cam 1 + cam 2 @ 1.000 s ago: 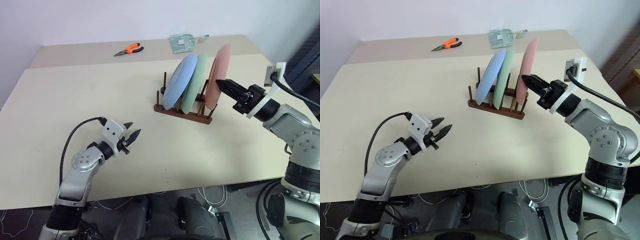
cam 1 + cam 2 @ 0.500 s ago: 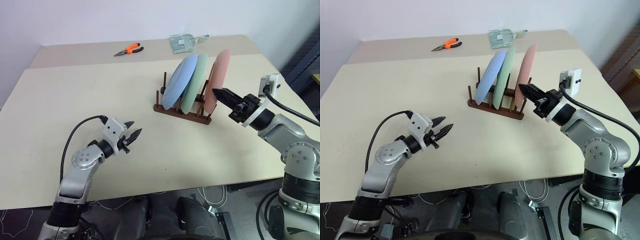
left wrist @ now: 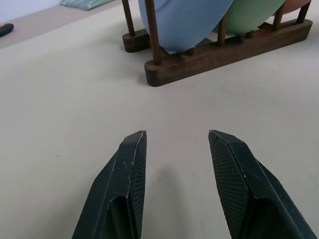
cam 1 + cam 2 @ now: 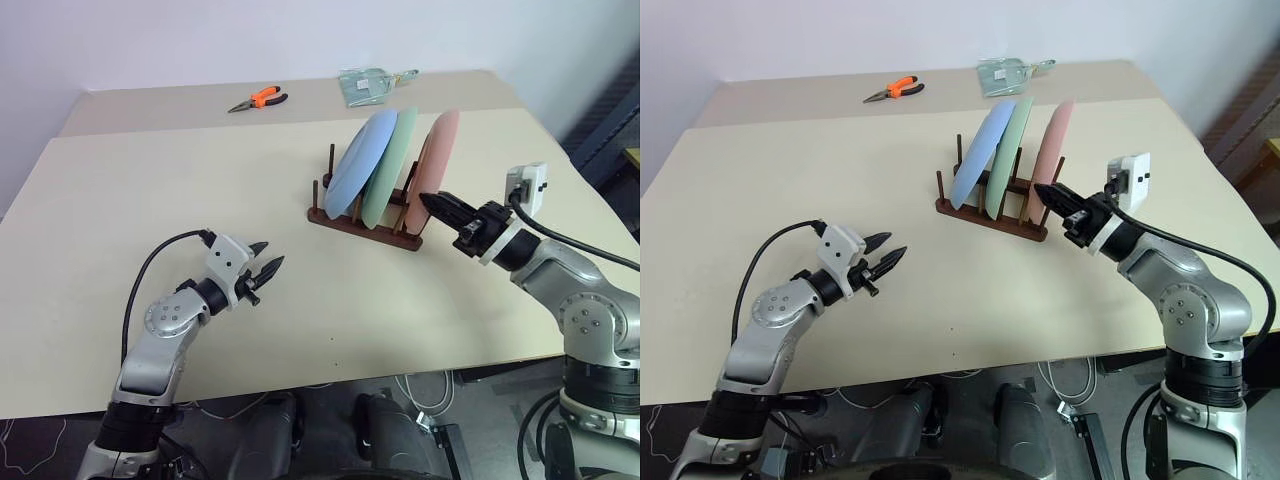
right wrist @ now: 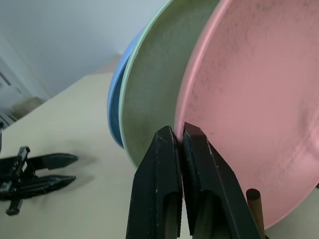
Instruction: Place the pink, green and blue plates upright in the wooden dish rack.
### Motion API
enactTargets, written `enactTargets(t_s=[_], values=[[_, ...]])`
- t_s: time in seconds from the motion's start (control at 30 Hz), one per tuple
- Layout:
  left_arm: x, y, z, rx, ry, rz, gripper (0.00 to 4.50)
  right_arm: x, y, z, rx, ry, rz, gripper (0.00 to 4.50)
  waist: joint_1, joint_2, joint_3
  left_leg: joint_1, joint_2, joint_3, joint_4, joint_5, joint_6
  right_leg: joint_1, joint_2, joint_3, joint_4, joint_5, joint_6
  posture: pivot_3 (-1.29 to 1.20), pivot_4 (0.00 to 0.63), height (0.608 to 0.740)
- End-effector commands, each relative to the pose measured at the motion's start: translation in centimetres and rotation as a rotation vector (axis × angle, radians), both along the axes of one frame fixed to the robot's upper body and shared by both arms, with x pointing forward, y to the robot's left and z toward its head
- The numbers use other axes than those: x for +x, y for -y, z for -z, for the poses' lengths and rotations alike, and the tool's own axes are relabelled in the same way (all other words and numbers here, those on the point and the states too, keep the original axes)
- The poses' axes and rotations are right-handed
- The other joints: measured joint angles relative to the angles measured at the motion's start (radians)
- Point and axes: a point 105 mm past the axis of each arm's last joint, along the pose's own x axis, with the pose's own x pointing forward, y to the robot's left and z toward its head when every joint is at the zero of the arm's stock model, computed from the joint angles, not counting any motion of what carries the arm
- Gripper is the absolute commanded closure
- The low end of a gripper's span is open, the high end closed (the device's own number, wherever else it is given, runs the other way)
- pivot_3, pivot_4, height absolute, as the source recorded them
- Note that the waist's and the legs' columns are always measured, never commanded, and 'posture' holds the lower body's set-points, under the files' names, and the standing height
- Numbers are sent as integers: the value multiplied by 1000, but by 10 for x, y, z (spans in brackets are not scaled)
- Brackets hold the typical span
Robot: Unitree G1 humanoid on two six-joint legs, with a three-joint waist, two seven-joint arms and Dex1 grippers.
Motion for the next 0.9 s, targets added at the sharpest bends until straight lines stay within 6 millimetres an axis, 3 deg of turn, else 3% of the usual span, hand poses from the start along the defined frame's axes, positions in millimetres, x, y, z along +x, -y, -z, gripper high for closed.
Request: enactTargets(t_s=[0.03, 0.17, 0.47, 0.63, 0.73, 0.87, 0.9], values=[[-1, 5, -9, -5, 43, 18, 2497, -1, 1, -6, -34, 47, 7, 3608, 0, 0, 0, 0, 0, 0, 0, 0, 0, 0, 0, 0, 0, 0, 0, 0, 150, 719], [0, 5, -9, -4, 43, 18, 2497, 2, 6, -11, -49, 83, 40, 1601, 0, 0, 0, 0, 0, 0, 0, 0, 0, 0, 0, 0, 0, 0, 0, 0, 150, 719], [1, 5, -9, -3, 43, 18, 2497, -6, 25, -38, -88, 185, 98, 1601, 1, 0, 0, 0, 0, 0, 0, 0, 0, 0, 0, 0, 0, 0, 0, 0, 150, 719], [2, 4, -9, -2, 44, 19, 2497, -16, 55, -67, -246, 280, 214, 1601, 3, 0, 0, 0, 0, 0, 1, 0, 0, 0, 0, 0, 0, 0, 0, 0, 150, 719], [3, 7, -10, -3, 45, 33, 2497, -22, 55, -81, -330, 329, 210, 2470, 2, 0, 0, 0, 0, 0, 1, 0, 0, 1, 0, -1, -1, 0, 0, 0, 150, 719], [6, 10, -11, -3, 48, 50, 2497, -27, 41, -80, -453, 352, 153, 4450, 1, 0, 0, 0, 0, 0, 1, 0, 0, 1, 0, -1, -1, 0, 0, 0, 150, 719], [6, 10, -11, -3, 48, 51, 2497, -28, 35, -82, -460, 368, 137, 4450, 1, 0, 0, 0, 0, 0, 1, 0, 0, 1, 0, -1, -1, 0, 0, 0, 150, 719]])
